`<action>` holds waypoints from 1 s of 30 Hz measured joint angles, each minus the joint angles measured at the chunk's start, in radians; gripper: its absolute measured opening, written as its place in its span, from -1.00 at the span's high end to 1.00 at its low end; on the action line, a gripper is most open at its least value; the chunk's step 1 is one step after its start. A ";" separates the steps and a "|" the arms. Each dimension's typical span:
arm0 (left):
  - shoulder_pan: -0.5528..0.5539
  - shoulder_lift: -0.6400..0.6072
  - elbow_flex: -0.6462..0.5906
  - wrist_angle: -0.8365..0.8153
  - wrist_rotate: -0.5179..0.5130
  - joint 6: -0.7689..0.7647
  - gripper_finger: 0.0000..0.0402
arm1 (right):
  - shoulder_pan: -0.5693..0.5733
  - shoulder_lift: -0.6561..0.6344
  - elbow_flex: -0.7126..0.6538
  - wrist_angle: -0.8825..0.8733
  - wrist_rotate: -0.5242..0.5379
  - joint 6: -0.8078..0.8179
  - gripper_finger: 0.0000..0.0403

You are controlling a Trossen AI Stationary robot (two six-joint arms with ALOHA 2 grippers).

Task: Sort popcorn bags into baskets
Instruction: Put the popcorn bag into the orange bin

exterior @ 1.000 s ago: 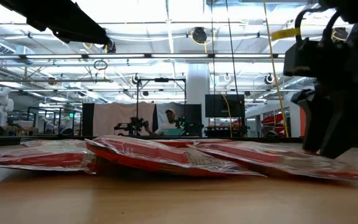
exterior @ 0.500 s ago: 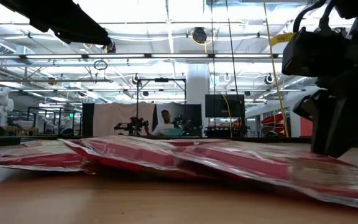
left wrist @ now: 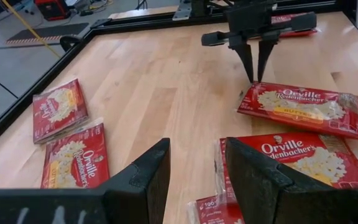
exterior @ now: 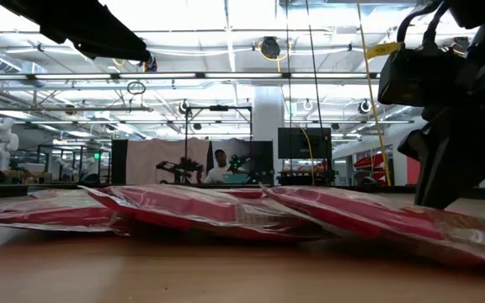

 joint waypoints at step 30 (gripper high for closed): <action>0.011 0.000 0.000 -0.001 0.000 0.015 0.21 | 0.117 -0.085 0.002 0.310 0.228 0.101 0.90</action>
